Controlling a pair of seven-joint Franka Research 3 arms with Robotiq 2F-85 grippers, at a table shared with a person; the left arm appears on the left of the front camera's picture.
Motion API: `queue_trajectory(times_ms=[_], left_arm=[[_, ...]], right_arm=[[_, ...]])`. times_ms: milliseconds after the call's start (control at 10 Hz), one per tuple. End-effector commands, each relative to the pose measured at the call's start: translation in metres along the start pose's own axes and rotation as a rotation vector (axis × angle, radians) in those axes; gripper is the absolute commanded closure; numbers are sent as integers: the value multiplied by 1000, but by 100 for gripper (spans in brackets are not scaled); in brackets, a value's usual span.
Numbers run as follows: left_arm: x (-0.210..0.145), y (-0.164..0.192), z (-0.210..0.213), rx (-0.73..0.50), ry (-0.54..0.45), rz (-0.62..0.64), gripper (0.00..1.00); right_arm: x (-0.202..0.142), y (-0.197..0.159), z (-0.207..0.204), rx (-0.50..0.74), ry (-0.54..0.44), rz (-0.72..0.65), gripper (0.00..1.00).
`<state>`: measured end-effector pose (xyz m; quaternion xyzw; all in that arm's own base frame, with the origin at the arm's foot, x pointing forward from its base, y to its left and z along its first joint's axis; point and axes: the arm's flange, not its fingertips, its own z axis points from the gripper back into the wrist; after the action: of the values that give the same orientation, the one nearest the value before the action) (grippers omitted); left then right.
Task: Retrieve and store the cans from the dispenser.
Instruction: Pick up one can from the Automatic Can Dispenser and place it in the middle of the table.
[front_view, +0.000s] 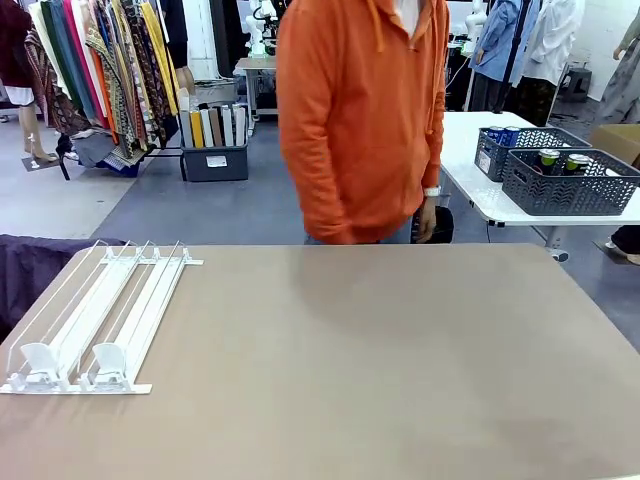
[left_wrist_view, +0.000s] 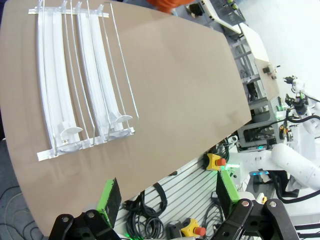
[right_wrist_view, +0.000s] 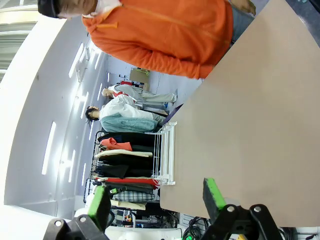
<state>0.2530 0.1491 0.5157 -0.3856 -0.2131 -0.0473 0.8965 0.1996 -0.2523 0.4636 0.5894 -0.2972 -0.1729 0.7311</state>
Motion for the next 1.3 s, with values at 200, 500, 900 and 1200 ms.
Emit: queue_trajectory(times_ms=[200, 500, 900, 1200], left_arm=[[-1, -1, -2, -15, -10, -10, 0], [-1, -1, -2, -15, -10, -10, 0], [-1, -1, -2, -15, -10, -10, 0], [-1, -1, -2, -15, -10, -10, 0]], right_arm=[[3, 3, -1, 26, -15, 27, 0], [3, 3, -1, 26, -15, 27, 0], [3, 3, -1, 26, -15, 27, 0], [3, 3, -1, 26, -15, 27, 0]])
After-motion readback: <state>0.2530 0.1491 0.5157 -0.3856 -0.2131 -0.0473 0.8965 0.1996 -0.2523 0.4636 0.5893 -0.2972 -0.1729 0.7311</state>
